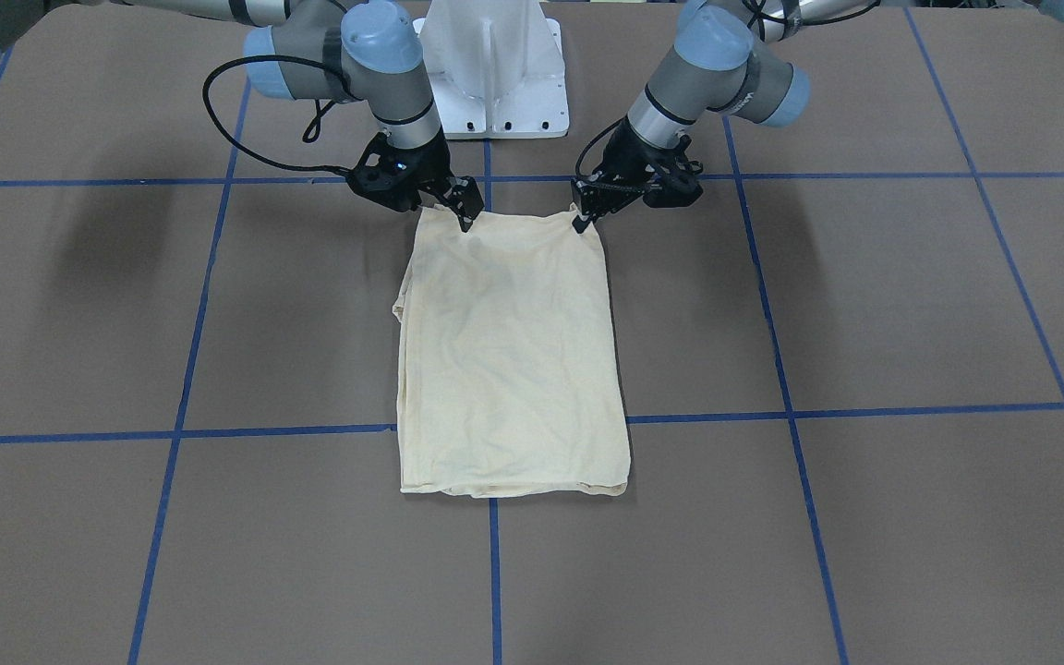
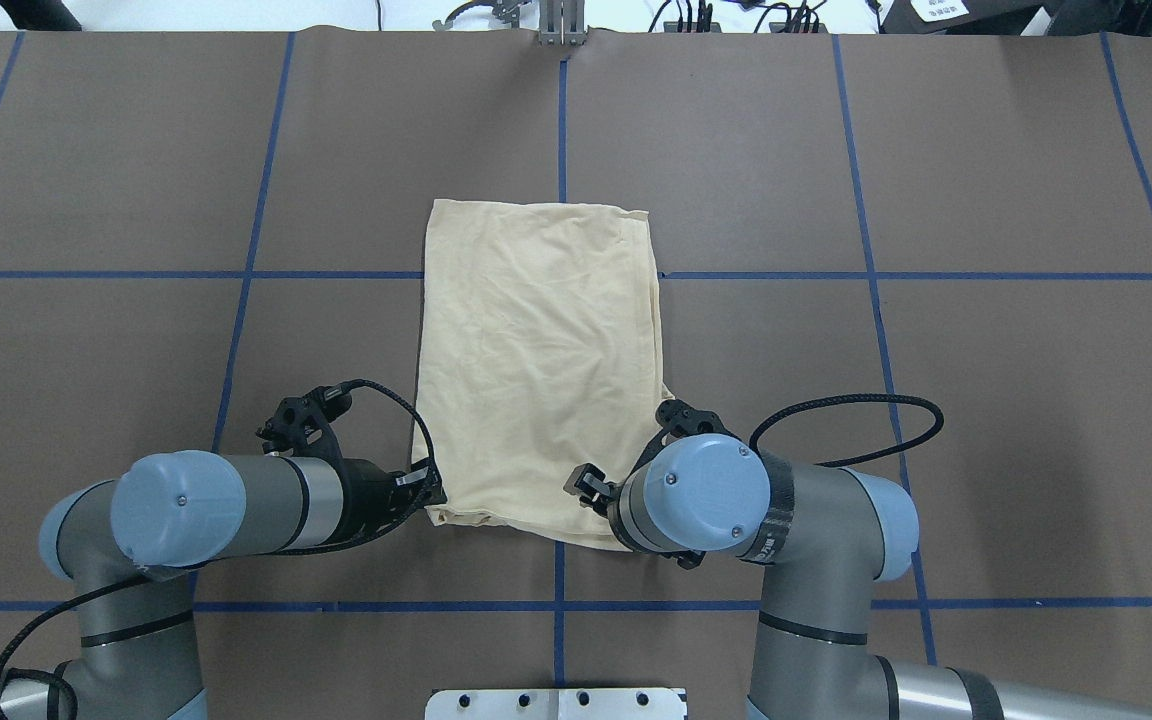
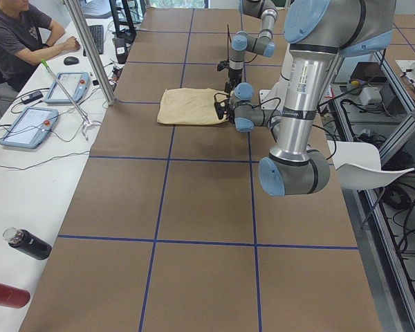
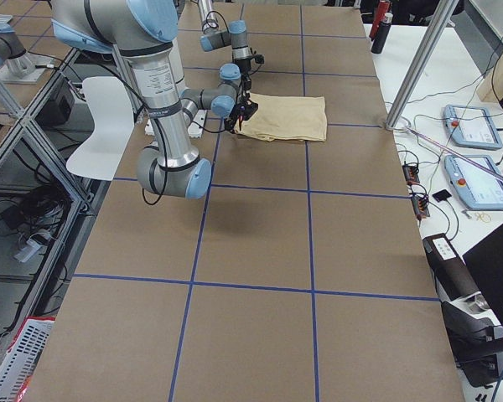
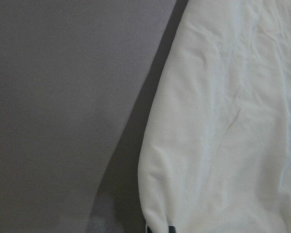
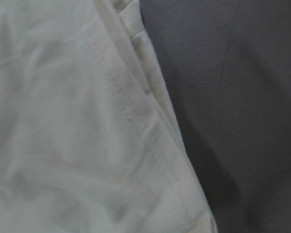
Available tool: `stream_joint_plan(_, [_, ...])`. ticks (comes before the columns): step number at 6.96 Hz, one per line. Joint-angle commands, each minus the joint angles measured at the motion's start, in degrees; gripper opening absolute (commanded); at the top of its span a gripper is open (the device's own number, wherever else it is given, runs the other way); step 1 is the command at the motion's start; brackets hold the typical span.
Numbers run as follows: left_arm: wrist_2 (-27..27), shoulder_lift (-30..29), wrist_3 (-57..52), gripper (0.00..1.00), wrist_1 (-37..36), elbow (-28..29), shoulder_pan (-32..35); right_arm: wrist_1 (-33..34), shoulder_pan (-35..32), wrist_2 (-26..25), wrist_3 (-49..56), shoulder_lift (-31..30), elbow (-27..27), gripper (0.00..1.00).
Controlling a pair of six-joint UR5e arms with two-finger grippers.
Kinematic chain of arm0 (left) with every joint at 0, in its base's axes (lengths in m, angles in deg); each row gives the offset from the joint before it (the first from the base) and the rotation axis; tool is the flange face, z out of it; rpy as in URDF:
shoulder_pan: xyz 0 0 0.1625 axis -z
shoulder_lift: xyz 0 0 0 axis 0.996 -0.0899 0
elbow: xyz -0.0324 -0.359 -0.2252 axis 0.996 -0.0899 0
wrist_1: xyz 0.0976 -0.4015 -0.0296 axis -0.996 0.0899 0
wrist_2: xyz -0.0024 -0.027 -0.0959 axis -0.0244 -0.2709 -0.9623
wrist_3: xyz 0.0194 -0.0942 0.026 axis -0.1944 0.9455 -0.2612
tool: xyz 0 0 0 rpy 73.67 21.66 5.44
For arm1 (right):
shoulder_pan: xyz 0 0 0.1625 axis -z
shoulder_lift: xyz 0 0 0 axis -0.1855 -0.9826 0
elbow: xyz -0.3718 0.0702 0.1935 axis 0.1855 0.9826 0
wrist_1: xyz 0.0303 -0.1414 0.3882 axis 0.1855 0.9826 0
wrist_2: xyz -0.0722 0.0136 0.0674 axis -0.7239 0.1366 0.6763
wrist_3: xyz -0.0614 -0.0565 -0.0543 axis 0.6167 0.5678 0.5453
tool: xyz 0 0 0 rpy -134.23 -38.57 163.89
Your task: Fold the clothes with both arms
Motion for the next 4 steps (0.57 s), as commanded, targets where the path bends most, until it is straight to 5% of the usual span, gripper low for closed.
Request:
stream_joint_plan(1, [0.09,-0.03,0.00,0.00,0.00,-0.03,0.00,0.05,0.03,-0.72,-0.06,0.02,0.22,0.85])
stream_joint_plan(4, [0.09,-0.03,0.26,0.00,0.00,-0.47,-0.09,0.05,-0.05,-0.72,0.03,-0.33,0.48,0.83])
